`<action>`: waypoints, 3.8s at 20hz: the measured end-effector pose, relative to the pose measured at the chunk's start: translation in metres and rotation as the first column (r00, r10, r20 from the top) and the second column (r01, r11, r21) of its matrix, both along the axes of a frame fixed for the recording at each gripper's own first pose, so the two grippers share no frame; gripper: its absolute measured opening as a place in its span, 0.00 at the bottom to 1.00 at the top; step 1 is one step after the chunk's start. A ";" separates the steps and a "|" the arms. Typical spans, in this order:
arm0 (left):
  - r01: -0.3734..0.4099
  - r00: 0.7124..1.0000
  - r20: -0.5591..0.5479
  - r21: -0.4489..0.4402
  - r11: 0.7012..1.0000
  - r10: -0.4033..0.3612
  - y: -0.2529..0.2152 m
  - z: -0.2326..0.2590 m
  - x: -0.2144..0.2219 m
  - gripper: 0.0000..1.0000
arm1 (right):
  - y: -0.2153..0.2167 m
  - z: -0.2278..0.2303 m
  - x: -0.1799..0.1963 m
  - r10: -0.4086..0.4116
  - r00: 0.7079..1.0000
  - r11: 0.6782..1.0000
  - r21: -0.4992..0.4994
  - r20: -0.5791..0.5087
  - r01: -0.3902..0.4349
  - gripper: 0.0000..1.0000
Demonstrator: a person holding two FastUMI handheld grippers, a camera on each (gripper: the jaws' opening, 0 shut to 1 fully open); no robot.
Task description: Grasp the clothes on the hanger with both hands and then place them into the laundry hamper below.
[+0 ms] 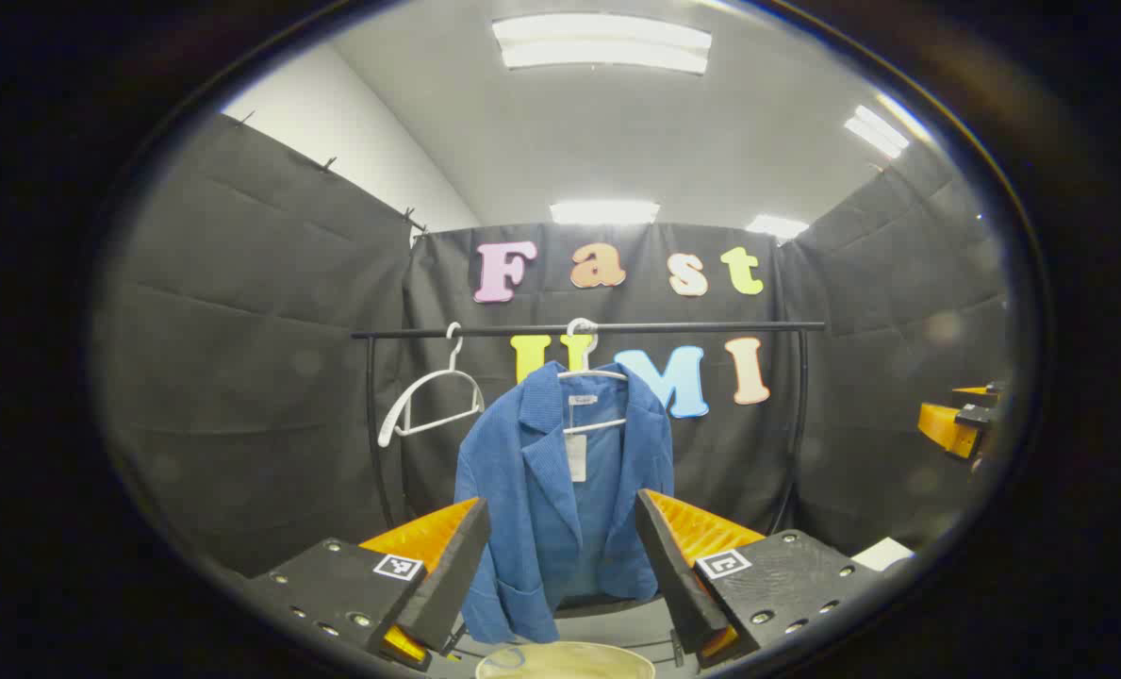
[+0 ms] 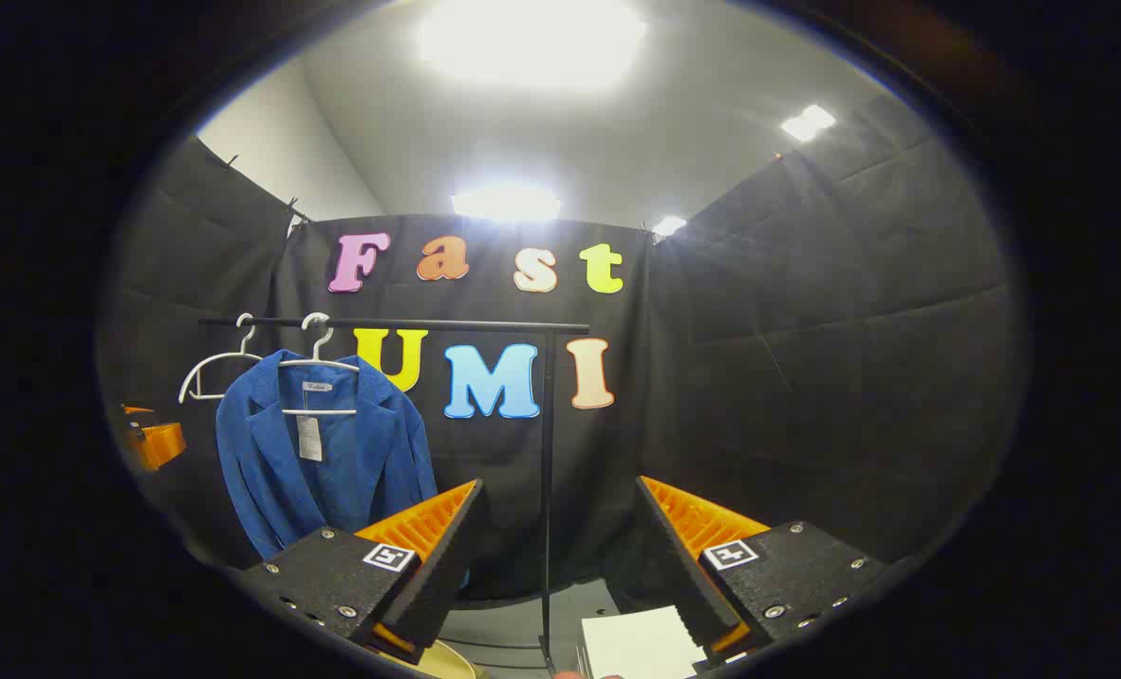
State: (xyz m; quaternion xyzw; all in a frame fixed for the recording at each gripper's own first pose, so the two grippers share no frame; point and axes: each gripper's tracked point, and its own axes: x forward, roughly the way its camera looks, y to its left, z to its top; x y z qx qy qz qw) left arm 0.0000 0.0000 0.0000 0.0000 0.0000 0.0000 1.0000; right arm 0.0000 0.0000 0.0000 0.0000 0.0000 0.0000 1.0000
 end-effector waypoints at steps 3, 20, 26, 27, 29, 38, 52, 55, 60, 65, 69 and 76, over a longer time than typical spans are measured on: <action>0.015 1.000 -0.005 0.000 1.000 -0.015 -0.004 -0.005 -0.003 0.89 | 0.008 -0.005 -0.002 0.015 1.000 1.000 0.008 -0.012 -0.014 0.95; -0.047 0.998 -0.037 -0.087 0.995 0.044 0.030 -0.023 -0.006 0.89 | 0.093 0.005 0.015 0.180 0.983 0.984 -0.004 -0.031 -0.180 0.95; -0.089 0.995 -0.059 -0.126 0.988 0.082 0.053 -0.017 0.005 0.89 | 0.155 0.015 0.044 0.303 0.950 0.953 0.033 -0.080 -0.301 0.95; -0.083 0.995 -0.059 -0.139 0.987 0.075 0.053 -0.014 0.008 0.89 | 0.163 0.017 0.052 0.313 0.947 0.950 0.033 -0.077 -0.311 0.95; -0.088 0.995 -0.063 -0.154 0.984 0.079 0.059 -0.011 0.017 0.89 | 0.181 0.020 0.063 0.336 0.939 0.942 0.029 -0.078 -0.334 0.95; -0.091 0.992 -0.101 -0.207 0.974 0.071 0.049 -0.009 0.082 0.89 | 0.242 -0.007 0.141 0.397 0.907 0.916 0.110 -0.138 -0.385 0.95; -0.206 0.967 -0.188 -0.183 0.961 0.172 0.027 -0.048 0.222 0.89 | 0.290 -0.077 0.267 0.489 0.822 0.862 0.305 -0.290 -0.405 0.95; -0.245 0.956 -0.206 -0.172 0.954 0.208 0.024 -0.061 0.243 0.89 | 0.304 -0.078 0.281 0.526 0.803 0.841 0.315 -0.282 -0.440 0.95; -0.308 0.936 -0.222 -0.142 0.941 0.272 0.030 -0.073 0.267 0.89 | 0.325 -0.084 0.295 0.575 0.765 0.814 0.295 -0.289 -0.500 0.95; -0.369 0.916 -0.221 -0.133 0.920 0.336 0.037 -0.078 0.282 0.89 | 0.333 -0.093 0.309 0.593 0.750 0.804 0.276 -0.294 -0.527 0.95; -0.405 0.902 -0.209 -0.107 0.908 0.377 0.042 -0.082 0.284 0.77 | 0.334 -0.092 0.319 0.602 0.748 0.797 0.264 -0.279 -0.543 0.92; -0.392 0.915 -0.174 -0.178 0.903 0.363 0.038 -0.083 0.276 0.10 | 0.339 -0.090 0.316 0.665 0.710 0.746 0.232 -0.232 -0.624 0.18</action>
